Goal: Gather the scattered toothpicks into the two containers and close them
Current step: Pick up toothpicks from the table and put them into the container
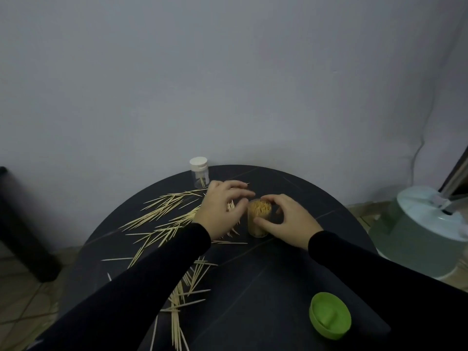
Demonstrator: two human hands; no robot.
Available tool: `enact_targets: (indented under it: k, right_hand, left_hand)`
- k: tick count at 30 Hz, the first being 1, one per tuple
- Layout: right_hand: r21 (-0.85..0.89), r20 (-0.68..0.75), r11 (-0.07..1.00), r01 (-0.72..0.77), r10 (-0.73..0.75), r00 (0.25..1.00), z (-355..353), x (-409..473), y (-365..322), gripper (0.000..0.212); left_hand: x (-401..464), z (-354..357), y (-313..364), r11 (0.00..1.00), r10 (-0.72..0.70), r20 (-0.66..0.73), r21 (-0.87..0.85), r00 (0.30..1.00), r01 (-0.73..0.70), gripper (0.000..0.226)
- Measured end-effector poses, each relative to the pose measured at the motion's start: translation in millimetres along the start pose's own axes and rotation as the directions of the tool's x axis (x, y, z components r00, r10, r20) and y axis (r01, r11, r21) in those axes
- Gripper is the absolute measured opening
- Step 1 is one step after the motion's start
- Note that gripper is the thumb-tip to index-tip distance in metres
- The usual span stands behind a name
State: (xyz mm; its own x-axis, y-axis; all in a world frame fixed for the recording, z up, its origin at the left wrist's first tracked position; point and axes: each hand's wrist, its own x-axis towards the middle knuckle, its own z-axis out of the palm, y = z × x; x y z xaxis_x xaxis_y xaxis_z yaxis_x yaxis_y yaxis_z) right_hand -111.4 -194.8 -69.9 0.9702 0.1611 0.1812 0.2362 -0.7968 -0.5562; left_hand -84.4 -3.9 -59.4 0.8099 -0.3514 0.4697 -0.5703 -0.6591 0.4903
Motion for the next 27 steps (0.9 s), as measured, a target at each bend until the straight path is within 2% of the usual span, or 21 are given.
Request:
enact_targets:
  k: [2, 4, 6, 8, 10, 12, 14, 16, 18, 24, 27]
  right_hand:
    - [-0.130, -0.081, 0.991, 0.032, -0.043, 0.996, -0.3, -2.3, -5.5, 0.079]
    - [-0.228, -0.149, 0.969, 0.092, -0.129, 0.981, -0.6, -5.4, -18.1, 0.077]
    - [-0.339, -0.166, 0.919, 0.201, -0.269, 0.949, 2.5, -7.7, -33.7, 0.060]
    - [-0.455, -0.136, 0.827, 0.331, -0.432, 0.891, 10.3, -7.9, -51.6, 0.035]
    - [-0.511, -0.024, 0.765, 0.392, -0.468, 0.883, 22.5, -3.6, -70.1, 0.024]
    - [-0.440, 0.056, 0.840, 0.318, -0.328, 0.943, 36.2, 6.7, -89.1, 0.028]
    - [-0.395, 0.099, 0.909, 0.136, -0.105, 0.990, 44.5, 23.6, -106.6, 0.033]
    - [-0.461, 0.149, 0.887, -0.009, 0.087, 0.985, 49.0, 45.5, -115.3, 0.033]
    - [-0.530, 0.189, 0.844, -0.082, 0.212, 0.959, 51.3, 65.4, -119.3, 0.031]
    - [-0.515, 0.216, 0.825, -0.234, 0.389, 0.896, 56.2, 99.1, -106.1, 0.034]
    - [-0.506, 0.224, 0.822, -0.261, 0.417, 0.881, 56.9, 104.1, -103.7, 0.035]
  left_hand:
    - [2.4, -9.0, -1.9, 0.998, -0.061, -0.063, -0.009, 0.996, 0.061, 0.024]
    - [5.0, -17.4, -12.8, 0.988, -0.151, -0.051, 0.037, 0.987, 0.153, 0.024]
    - [5.1, -25.3, -27.8, 0.959, -0.263, 0.041, 0.123, 0.964, 0.257, 0.025]
    - [1.4, -31.3, -40.4, 0.916, -0.338, 0.139, 0.274, 0.931, 0.292, 0.026]
    - [-1.3, -37.0, -48.2, 0.881, -0.377, 0.200, 0.378, 0.904, 0.284, 0.027]
    - [-2.3, -44.6, -51.2, 0.877, -0.385, 0.233, 0.392, 0.893, 0.276, 0.026]
    - [-3.1, -52.3, -52.3, 0.886, -0.339, 0.308, 0.422, 0.889, 0.192, 0.027]
    - [-5.5, -56.9, -54.4, 0.902, -0.278, 0.379, 0.420, 0.883, 0.103, 0.027]
    - [-8.2, -58.3, -58.2, 0.914, -0.216, 0.414, 0.404, 0.884, 0.035, 0.026]
    - [-12.5, -39.1, -57.3, 0.886, -0.064, 0.530, 0.421, 0.845, -0.197, 0.044]
    - [-14.4, -35.2, -59.7, 0.887, -0.022, 0.536, 0.399, 0.844, -0.231, 0.046]
